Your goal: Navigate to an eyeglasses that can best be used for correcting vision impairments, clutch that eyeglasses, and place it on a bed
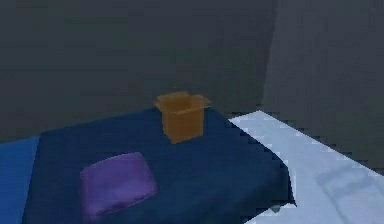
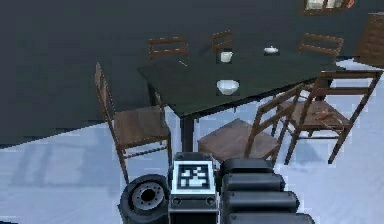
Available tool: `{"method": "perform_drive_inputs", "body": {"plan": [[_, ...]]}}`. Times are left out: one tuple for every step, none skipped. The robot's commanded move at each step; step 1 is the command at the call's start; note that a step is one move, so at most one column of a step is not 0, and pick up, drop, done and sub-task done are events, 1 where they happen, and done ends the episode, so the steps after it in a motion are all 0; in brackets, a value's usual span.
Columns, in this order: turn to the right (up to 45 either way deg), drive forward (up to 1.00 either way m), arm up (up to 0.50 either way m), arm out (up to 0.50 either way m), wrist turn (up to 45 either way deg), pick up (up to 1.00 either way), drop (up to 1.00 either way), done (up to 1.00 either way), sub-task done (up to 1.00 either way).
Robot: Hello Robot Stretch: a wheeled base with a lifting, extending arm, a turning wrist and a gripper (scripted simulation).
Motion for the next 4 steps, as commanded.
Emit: {"method": "perform_drive_inputs", "body": {"plan": [[-45.0,0.00,0.00,0.00,0.0,0.00,0.00,0.00,0.00],[6.0,0.00,0.00,0.00,0.0,0.00,0.00,0.00,0.00],[0.0,0.35,0.00,0.00,0.0,0.00,0.00,0.00,0.00],[30.0,0.00,0.00,0.00,0.0,0.00,0.00,0.00,0.00]]}}
